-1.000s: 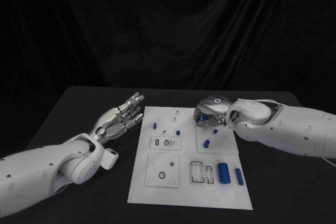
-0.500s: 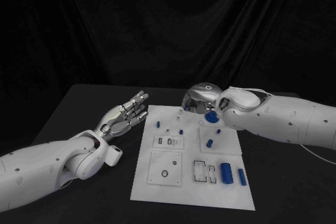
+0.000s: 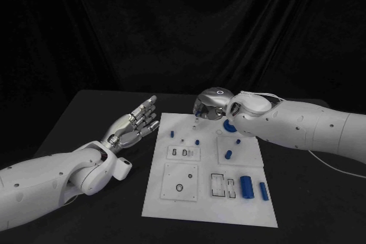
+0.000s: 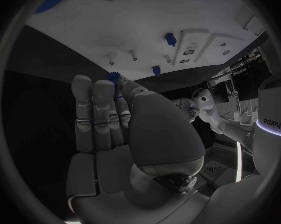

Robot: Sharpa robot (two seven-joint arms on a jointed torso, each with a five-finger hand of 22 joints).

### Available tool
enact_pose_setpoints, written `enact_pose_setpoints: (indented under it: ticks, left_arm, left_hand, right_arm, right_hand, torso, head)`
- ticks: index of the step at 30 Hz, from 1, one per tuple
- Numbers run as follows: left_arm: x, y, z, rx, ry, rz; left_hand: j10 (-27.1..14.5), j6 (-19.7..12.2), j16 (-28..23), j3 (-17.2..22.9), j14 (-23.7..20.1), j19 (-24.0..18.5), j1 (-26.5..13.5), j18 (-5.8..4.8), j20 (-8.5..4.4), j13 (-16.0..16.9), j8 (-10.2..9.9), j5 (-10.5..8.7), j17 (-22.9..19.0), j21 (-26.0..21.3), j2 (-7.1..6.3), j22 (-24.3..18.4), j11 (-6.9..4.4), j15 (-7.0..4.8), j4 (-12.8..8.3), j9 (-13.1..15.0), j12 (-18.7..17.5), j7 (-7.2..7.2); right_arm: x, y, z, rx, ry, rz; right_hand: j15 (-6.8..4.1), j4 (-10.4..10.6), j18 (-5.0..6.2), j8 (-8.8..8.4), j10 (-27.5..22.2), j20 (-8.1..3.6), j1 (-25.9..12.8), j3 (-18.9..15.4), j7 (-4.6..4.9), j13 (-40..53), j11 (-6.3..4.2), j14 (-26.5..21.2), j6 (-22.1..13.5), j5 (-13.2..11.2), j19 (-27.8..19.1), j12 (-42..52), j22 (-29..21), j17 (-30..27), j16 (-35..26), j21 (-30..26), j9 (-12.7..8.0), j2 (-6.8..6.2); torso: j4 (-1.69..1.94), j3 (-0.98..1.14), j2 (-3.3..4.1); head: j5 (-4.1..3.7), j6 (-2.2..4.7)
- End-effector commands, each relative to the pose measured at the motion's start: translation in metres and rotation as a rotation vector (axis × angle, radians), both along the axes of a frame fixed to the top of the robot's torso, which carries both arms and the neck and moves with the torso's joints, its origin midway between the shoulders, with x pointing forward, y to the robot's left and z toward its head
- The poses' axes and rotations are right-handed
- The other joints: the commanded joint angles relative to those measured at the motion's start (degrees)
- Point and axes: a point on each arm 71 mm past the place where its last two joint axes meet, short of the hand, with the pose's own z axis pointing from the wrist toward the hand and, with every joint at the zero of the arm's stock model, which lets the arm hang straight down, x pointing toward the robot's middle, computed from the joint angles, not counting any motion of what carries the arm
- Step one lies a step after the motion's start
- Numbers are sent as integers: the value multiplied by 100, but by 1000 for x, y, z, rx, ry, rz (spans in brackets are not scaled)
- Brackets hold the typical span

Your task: Assemble the parts on the task board

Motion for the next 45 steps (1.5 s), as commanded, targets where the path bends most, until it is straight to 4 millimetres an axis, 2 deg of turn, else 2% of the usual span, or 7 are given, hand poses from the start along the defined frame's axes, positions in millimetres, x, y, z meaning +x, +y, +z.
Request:
enact_pose_setpoints:
  ticks: [1,13,22,39,42,44,45]
  left_arm:
    - [-3,-1,11,-79,-117,-40]
    - [-3,-1,10,-77,-113,-40]
    - [-3,-2,10,-76,-105,-45]
    - [-2,-1,9,-72,-93,-48]
    - [-2,-1,9,-71,-90,-49]
    - [-2,-1,9,-71,-89,-49]
    - [-2,-1,9,-70,-89,-50]
  left_hand:
    - [0,-208,-21,48,8,-7,33,44,56,-8,-58,27,-5,-19,-16,-7,49,43,4,-27,-20,-315]
    - [0,-243,-21,58,8,-7,31,45,62,-8,-62,26,-5,-19,-18,-7,50,48,5,-32,-20,-395]
    - [0,-164,-21,81,8,-7,31,45,77,-8,-45,29,-5,-19,-22,-7,125,51,2,-16,-20,-218]
    - [0,-34,-21,110,8,-7,35,46,89,-8,-21,30,-5,-19,-20,-7,168,62,-6,6,-20,-17]
    - [0,-5,-21,116,8,-7,36,46,92,-8,-16,31,-5,-19,-19,-7,176,65,-9,10,-20,23]
    - [0,9,-21,118,8,-7,37,46,93,-8,-13,31,-5,-19,-19,-7,178,66,-10,13,-20,35]
    - [0,9,-21,118,8,-7,37,46,93,-8,-13,31,-5,-19,-19,-7,178,66,-10,13,-20,35]
  right_arm:
    - [1,0,-4,-5,18,-4]
    - [4,1,-14,-47,48,-21]
    - [5,-2,-19,-65,67,-44]
    - [5,-6,-22,-67,75,-56]
    - [5,-7,-24,-78,89,-69]
    - [5,-8,-25,-87,100,-76]
    - [5,-8,-26,-88,102,-77]
  right_hand:
    - [29,1,-40,-34,142,-3,19,9,-3,4,-197,-4,-56,15,-27,-16,18,-9,-28,8,-11,-34]
    - [49,30,-41,-95,51,16,-3,19,8,2,-176,-29,-112,8,-66,-20,53,-12,-37,12,-24,-52]
    - [58,28,-39,-131,1,26,6,35,18,4,-164,-54,-143,25,-92,-17,70,-36,-63,10,-32,-70]
    - [79,33,-28,-233,-120,49,-3,79,42,7,-136,-106,-240,137,-171,-16,104,-50,-86,-4,-57,-138]
    - [72,59,-17,-276,-225,52,-41,82,30,1,-130,-133,-313,133,-211,-19,96,-71,-109,-30,-75,-172]
    - [36,182,36,-315,-836,26,-216,46,28,-6,-64,-292,-879,30,-390,-22,-53,-255,-306,-228,-217,-308]
    - [36,182,36,-315,-836,26,-216,46,28,-6,-64,-292,-879,30,-390,-22,-53,-255,-306,-228,-217,-308]
  torso:
    - [52,-12,32]
    - [51,-27,35]
    - [68,-18,27]
    - [39,-25,-9]
    - [42,-24,-6]
    - [46,-24,-9]
    - [47,-26,-10]
  head:
    - [-51,4]
    - [-58,-3]
    - [-65,-62]
    - [-59,-76]
    - [-63,-54]
    - [-70,-55]
    - [-71,-57]
